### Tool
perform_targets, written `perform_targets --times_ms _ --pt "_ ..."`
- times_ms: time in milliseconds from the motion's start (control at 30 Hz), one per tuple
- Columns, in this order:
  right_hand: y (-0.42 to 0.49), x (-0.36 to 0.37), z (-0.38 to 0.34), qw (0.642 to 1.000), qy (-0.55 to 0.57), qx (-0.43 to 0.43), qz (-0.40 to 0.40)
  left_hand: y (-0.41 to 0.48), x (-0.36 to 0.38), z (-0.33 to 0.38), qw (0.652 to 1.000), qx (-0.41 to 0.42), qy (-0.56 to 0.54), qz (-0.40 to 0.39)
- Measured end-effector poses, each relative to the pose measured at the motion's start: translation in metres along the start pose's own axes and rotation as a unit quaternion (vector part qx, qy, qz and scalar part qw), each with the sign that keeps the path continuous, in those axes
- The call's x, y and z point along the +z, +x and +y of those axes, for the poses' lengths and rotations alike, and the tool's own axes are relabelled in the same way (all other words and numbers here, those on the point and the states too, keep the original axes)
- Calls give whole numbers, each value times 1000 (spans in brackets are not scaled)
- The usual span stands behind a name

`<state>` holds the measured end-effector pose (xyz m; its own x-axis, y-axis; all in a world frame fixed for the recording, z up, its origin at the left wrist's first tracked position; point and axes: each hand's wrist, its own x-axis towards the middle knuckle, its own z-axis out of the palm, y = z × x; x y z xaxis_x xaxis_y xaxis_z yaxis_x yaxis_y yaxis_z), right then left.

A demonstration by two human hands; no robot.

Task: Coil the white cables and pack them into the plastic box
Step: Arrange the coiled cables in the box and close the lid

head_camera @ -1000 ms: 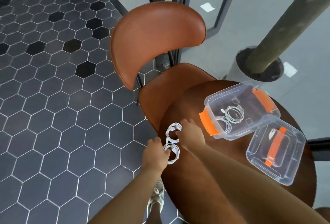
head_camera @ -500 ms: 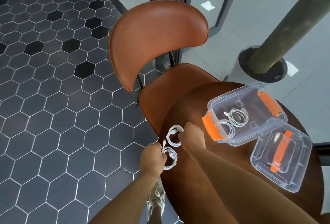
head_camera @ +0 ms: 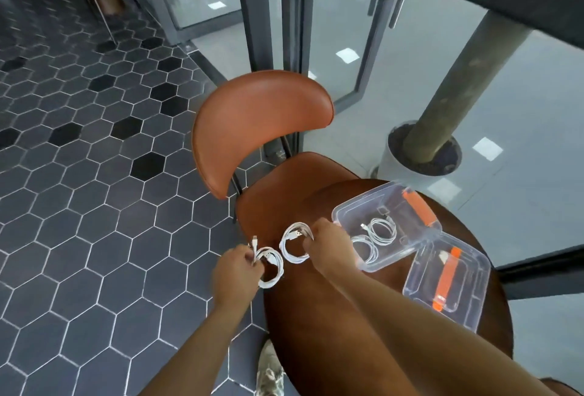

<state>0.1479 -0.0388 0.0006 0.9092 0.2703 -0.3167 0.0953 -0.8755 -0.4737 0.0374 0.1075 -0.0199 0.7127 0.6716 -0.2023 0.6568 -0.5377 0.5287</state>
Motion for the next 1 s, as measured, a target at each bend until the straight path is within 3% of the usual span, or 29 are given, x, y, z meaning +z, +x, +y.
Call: perform_targets --times_ms 300,600,867,1000 --pt "-6 -113 95 997 -23 38 67 -35 6 119 995 97 -24 -2" --pt "23 -144 151 994 -36 75 69 -36 52 192 984 172 31 -40" --pt "75 -132 150 993 -86 66 51 12 96 213 944 260 162 -121" --pt "93 -115 153 978 -209 12 5 24 117 212 899 319 247 -171"
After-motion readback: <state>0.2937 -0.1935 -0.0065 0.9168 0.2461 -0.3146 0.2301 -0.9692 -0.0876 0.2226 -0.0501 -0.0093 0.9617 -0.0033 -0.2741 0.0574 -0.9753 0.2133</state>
